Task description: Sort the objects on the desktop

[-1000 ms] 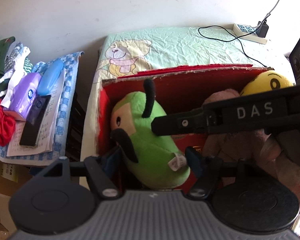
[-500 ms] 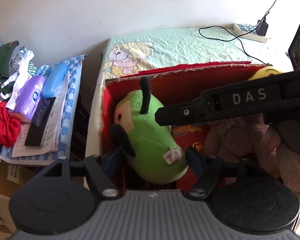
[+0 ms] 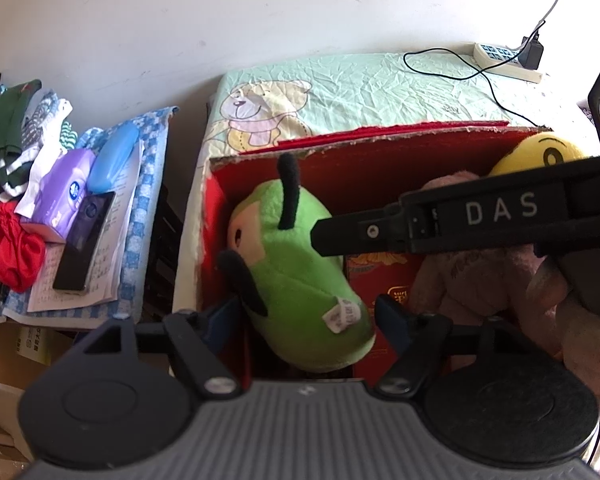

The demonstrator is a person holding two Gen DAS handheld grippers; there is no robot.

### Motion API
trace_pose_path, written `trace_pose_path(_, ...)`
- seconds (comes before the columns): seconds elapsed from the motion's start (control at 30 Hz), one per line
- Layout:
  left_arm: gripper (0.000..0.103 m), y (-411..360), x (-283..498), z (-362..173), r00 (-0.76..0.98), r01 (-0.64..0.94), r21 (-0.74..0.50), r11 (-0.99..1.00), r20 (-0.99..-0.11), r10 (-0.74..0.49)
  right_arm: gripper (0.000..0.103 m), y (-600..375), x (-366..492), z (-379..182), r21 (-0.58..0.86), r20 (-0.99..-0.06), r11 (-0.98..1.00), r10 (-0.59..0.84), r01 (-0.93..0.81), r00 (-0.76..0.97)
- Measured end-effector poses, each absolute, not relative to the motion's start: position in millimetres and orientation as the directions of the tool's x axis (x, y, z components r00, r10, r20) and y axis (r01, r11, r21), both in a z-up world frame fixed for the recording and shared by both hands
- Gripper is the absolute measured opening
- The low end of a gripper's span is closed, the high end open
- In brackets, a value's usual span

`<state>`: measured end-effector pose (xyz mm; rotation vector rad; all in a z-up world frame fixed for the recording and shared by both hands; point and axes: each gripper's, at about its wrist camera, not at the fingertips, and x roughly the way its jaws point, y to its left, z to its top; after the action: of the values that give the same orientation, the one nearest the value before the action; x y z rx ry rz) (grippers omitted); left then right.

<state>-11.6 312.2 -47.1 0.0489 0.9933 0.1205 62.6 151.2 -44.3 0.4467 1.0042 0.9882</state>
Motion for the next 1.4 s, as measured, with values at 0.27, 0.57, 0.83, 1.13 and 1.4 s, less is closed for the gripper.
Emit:
trace_pose_path(0.27, 0.08, 311, -13, -48, 0.55, -0.082, 0.102, 0.991, -0.825, 0.13, 0.029, 152, 62, -43, 0.693, -0.513, 0.539, 0.835, -0.479, 0.198)
trace_pose_path(0.57, 0.085, 312, -19, -47, 0.567, -0.083, 0.082, 0.993, -0.816, 0.115, 0.029, 155, 57, -39, 0.647, -0.532, 0.573, 0.812, -0.503, 0.24)
trace_pose_path(0.83, 0.088, 315, -24, -45, 0.577, -0.086, 0.065, 0.994, -0.811, 0.103, 0.029, 162, 50, -34, 0.579, -0.56, 0.609, 0.78, -0.542, 0.279)
trace_pose_path(1.13, 0.089, 314, -27, -47, 0.581, -0.083, 0.074, 0.994, -0.806, 0.109, 0.029, 167, 46, -31, 0.523, -0.575, 0.633, 0.756, -0.571, 0.312)
trace_pose_path(1.4, 0.091, 312, -26, -47, 0.573, -0.091, 0.077, 0.993, -0.812, 0.115, 0.029, 168, 43, -30, 0.509, -0.574, 0.637, 0.753, -0.579, 0.323)
